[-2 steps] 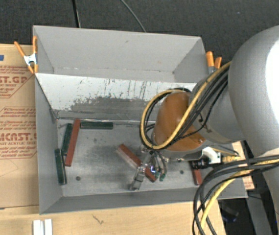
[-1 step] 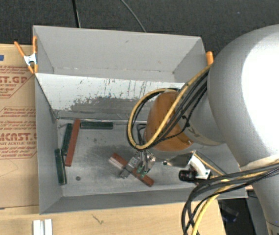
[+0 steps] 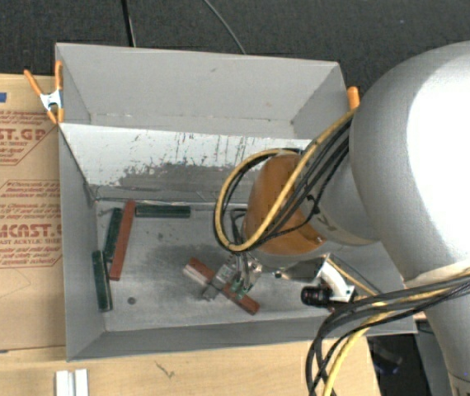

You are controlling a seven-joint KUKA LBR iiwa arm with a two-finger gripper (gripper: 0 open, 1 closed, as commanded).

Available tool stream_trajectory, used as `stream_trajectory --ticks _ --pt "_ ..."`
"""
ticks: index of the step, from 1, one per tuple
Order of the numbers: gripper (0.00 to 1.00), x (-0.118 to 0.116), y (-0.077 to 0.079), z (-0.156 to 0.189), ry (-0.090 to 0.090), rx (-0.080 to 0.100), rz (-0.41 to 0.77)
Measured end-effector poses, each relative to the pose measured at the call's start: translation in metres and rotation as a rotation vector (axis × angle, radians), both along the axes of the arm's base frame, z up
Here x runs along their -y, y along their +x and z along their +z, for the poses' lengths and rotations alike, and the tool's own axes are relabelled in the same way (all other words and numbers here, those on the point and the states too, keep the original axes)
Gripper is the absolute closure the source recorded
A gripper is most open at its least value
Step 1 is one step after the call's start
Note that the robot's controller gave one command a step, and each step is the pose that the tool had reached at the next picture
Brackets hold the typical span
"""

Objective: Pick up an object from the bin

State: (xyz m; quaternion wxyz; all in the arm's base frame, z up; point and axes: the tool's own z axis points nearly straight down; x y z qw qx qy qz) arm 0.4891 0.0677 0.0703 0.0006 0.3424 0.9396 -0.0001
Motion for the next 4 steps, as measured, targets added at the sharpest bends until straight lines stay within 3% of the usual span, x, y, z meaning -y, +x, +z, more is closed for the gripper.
stream_trajectory --ticks 2,4 --pt "1.0 0.001 -0.004 0.023 -0.001 -0.014 0.0" --pt "1.0 0.0 -0.001 0.069 0.0 -0.004 0.001"
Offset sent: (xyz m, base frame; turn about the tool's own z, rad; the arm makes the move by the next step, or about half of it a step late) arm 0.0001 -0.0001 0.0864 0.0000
